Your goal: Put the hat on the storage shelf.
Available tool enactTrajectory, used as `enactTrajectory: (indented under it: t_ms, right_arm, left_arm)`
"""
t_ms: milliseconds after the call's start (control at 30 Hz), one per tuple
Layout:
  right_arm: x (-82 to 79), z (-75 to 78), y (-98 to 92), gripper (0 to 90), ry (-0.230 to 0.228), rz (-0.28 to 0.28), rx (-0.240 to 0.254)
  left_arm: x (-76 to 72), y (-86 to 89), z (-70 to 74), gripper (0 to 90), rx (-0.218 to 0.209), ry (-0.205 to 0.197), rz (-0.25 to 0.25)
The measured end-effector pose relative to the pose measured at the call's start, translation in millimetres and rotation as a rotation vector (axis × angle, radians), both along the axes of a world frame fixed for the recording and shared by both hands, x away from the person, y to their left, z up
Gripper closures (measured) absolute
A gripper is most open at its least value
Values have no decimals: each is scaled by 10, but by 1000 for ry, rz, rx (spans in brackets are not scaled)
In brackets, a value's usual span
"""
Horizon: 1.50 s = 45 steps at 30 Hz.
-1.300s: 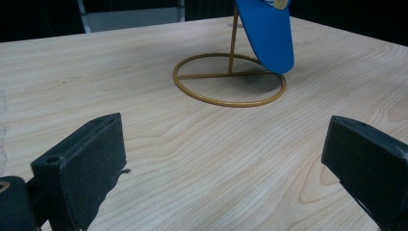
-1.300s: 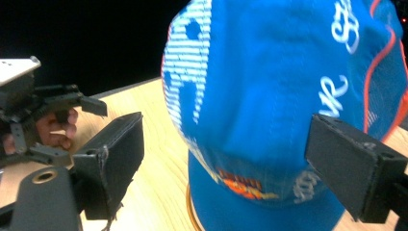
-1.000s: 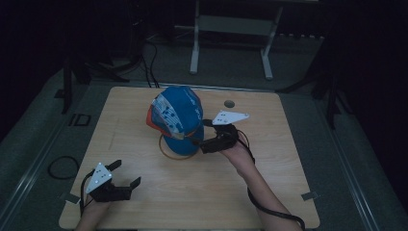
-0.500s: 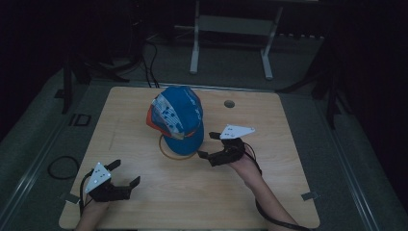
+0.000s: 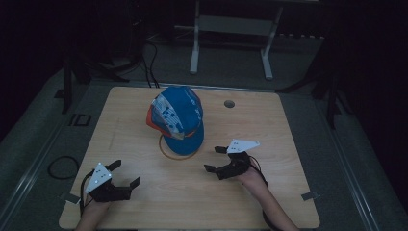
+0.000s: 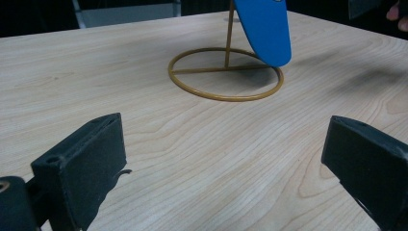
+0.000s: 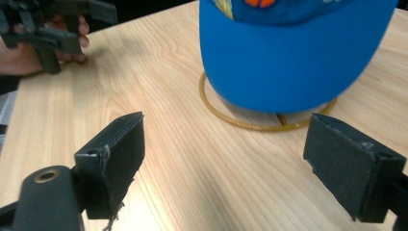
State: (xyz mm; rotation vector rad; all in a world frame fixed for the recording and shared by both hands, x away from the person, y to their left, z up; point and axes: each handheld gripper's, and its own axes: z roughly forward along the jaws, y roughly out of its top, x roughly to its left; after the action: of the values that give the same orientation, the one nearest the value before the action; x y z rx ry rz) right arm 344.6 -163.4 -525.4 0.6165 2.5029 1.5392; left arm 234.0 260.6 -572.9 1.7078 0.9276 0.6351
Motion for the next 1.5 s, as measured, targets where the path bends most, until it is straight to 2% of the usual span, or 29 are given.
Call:
enactTrajectory:
  t_ms: [100,433,533,733,833,1100,1233,1400,1500]
  right_arm:
    - [-6,-101,-73,144,14,-17,-8]
    - [-61,-262,-232,144,8,-57,-30]
    - [-107,-308,-320,143,-7,-63,-41]
    - [-148,-326,-439,143,-3,-81,-35]
    - [-195,-343,-518,143,-8,-94,-55]
    - [-309,-338,-621,143,-18,-95,-58]
    - [-296,-341,-680,143,-15,-102,-60]
    - [-272,-339,-766,143,-36,-130,-95]
    - [-251,-350,-805,143,-27,-151,-84]
  left_arm:
    - [0,-1,-2,22,-1,3,0]
    - [-11,-3,0,21,7,0,-1]
    - [-10,0,-1,21,9,-2,6]
    - [-17,-1,3,22,9,-6,4]
    - [-18,1,1,21,11,-4,3]
    - [-19,12,1,21,12,-4,7]
    - [-18,16,1,22,11,-2,4]
    - [-30,27,-1,21,5,2,0]
    - [-30,31,-1,22,2,2,1]
